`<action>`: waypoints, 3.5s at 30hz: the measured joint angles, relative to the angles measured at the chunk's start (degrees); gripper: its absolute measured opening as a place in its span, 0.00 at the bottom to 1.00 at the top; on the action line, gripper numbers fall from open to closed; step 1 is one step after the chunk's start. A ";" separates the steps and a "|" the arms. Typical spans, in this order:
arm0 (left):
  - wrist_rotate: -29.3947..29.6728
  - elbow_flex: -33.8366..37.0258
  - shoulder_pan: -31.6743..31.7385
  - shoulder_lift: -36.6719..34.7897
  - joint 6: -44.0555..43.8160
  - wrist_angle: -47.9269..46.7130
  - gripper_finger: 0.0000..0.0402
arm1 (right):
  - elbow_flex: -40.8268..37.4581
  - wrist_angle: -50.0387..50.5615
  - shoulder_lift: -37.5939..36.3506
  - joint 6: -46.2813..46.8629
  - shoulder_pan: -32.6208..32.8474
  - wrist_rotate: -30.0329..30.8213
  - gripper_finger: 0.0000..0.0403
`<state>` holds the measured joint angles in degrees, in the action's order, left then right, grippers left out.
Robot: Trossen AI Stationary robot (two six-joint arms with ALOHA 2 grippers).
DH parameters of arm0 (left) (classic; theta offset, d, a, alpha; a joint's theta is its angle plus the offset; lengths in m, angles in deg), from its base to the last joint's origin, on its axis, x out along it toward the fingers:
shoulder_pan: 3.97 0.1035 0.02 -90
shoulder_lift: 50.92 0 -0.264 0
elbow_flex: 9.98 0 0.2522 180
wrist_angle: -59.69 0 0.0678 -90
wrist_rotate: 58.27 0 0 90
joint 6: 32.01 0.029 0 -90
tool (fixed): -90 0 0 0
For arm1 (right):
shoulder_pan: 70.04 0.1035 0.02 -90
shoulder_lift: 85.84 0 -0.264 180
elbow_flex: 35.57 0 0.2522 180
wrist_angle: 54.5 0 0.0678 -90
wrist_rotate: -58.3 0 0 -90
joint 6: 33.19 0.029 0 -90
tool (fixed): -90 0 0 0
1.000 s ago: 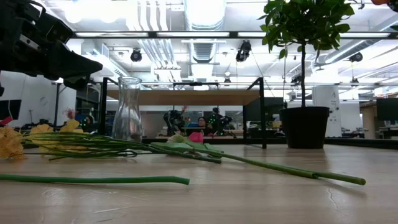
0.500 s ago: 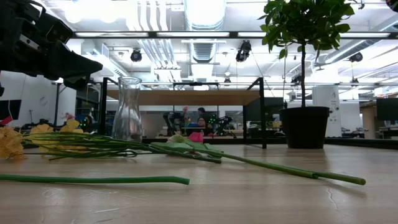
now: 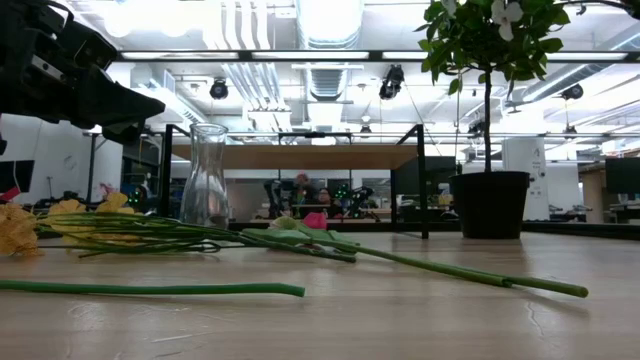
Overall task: Pick and place flowers into a vace then onto a shelf
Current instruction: Put the white flowers into the right transparent vase
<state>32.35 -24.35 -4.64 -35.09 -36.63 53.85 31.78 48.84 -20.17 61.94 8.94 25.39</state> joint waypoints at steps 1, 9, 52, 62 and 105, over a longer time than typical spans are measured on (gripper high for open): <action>0.00 0.00 -0.01 -0.01 0.00 -0.02 0.00 | 0.06 -0.04 0.00 0.36 0.00 0.30 0.02; 0.00 0.00 0.00 -0.01 0.00 0.00 0.00 | 0.17 -0.39 0.00 2.91 0.02 3.50 0.02; 0.00 0.00 0.00 0.01 0.00 0.00 0.00 | -6.85 -2.05 0.17 8.22 0.02 12.06 0.02; 0.00 0.00 0.00 0.01 0.00 -0.01 0.00 | -4.23 -2.32 0.17 7.74 0.02 14.90 0.02; 0.00 0.00 -0.01 0.01 0.00 -0.02 0.00 | 2.19 -45.33 14.89 -19.82 -22.64 5.14 0.07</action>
<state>32.35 -24.35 -4.65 -35.09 -36.63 53.84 33.96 3.51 -5.29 42.12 -13.70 30.53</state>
